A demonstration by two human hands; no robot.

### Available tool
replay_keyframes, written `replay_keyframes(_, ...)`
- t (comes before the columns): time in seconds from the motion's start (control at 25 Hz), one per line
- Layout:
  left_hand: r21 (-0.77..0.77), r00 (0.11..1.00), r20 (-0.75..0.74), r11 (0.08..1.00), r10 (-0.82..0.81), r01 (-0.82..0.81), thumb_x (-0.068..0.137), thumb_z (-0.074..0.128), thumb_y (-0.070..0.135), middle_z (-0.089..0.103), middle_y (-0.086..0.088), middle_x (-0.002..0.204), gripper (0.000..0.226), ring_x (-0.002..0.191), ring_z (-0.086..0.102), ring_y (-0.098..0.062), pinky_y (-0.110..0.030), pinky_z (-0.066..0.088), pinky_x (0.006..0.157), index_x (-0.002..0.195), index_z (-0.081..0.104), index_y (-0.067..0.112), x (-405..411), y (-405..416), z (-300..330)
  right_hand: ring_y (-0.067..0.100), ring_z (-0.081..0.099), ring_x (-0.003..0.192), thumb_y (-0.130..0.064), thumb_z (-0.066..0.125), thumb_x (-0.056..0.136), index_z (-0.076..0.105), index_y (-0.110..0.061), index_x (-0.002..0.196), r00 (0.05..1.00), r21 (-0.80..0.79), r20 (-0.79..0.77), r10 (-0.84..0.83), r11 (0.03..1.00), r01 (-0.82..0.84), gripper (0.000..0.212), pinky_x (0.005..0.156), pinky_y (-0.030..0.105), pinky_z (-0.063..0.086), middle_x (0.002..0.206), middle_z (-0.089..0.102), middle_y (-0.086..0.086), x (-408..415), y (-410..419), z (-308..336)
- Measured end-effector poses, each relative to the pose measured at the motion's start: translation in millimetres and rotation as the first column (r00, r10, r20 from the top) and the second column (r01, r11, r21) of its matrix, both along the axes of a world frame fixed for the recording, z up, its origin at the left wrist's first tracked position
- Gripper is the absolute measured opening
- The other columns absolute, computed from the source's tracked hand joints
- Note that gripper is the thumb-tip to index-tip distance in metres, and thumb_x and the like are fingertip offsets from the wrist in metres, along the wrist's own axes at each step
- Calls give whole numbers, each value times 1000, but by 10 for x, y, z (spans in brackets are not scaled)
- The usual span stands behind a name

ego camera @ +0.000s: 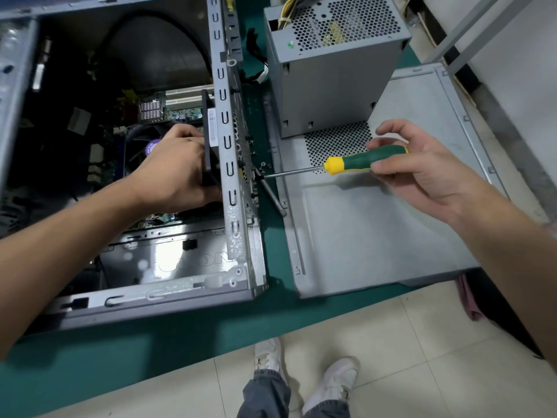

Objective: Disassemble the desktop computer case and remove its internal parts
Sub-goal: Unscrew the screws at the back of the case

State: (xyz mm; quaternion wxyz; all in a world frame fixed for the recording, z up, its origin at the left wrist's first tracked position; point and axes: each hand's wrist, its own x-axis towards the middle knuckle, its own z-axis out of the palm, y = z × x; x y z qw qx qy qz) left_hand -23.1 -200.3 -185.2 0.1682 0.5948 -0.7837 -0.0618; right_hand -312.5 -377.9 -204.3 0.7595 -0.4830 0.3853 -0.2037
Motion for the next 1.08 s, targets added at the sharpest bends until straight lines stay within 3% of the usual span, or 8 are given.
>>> replay_keyframes(0.08, -3, 1000, -4, 1000, 0, 0, 74, 47, 40, 60, -6, 59, 20, 58, 61, -31, -34, 28, 79, 77, 28, 48, -2, -5, 2, 15, 59, 67, -24, 66, 88, 61, -20, 89, 976, -104, -207, 63, 991, -86, 6, 62, 28, 54, 77, 60, -2, 28, 8, 10)
replay_keyframes(0.16, -12, 1000, -5, 1000, -7, 7, 73, 47, 40, 61, -7, 60, 21, 57, 61, -32, -34, 28, 77, 78, 28, 47, 0, -11, -1, 16, 47, 52, -39, 55, 98, 60, -16, 88, 900, -226, -430, 77, 956, -189, 26, 47, 27, 39, 65, 55, -2, 45, 28, -4)
replay_keyframes(0.32, -23, 1000, -17, 1000, -4, 3, 73, 47, 40, 59, -4, 60, 23, 58, 62, -30, -34, 28, 78, 78, 26, 49, 1, -3, 8, 16, 59, 76, 9, 56, 88, 60, -21, 94, 997, -37, -78, -2, 999, -1, 30, 65, 24, 48, 93, 58, 4, 12, 2, 24)
replay_keyframes(0.44, -26, 1000, -13, 1000, 1, -1, 72, 47, 40, 56, -1, 60, 18, 58, 61, -29, -32, 28, 76, 78, 30, 45, 0, -7, -2, 15, 62, 72, -19, 61, 93, 60, -19, 92, 978, -104, -196, 66, 991, -87, 1, 67, 29, 54, 89, 59, 7, 45, 25, 70)
replay_keyframes(0.52, -21, 1000, -12, 1000, 0, -1, 72, 47, 41, 48, 6, 61, 19, 58, 61, -29, -30, 26, 75, 77, 29, 46, 9, -1, 0, 14, 49, 52, -39, 51, 99, 62, -16, 90, 896, -279, -440, 59, 939, -199, 26, 50, 29, 39, 74, 53, 9, 68, 35, 44)
replay_keyframes(0.72, -4, 1000, 2, 1000, 15, -15, 72, 46, 41, 58, -2, 60, 15, 60, 62, -31, -32, 28, 78, 75, 32, 44, 1, 2, 4, 17, 60, 87, 7, 53, 89, 62, -20, 94, 999, -64, -51, -3, 998, -1, 30, 75, 28, 52, 101, 58, 4, 43, 11, 8)
replay_keyframes(0.88, 13, 1000, 4, 1000, 22, -22, 72, 46, 40, 57, -2, 60, 5, 61, 62, -32, -31, 28, 80, 69, 42, 39, -3, 6, 11, 15, 46, 56, -32, 53, 100, 62, -16, 90, 925, -263, -379, 22, 956, -130, 20, 52, 30, 39, 70, 54, 0, 85, 32, -36)
replay_keyframes(1.08, 25, 999, -35, 999, 21, -21, 70, 46, 41, 36, 14, 66, 22, 60, 59, -28, -23, 21, 76, 71, 26, 50, -19, 6, 43, 17, 61, 85, 6, 52, 87, 63, -23, 93, 998, 6, -50, -23, 1000, 23, 31, 76, 30, 50, 96, 60, 1, 44, 3, -8)
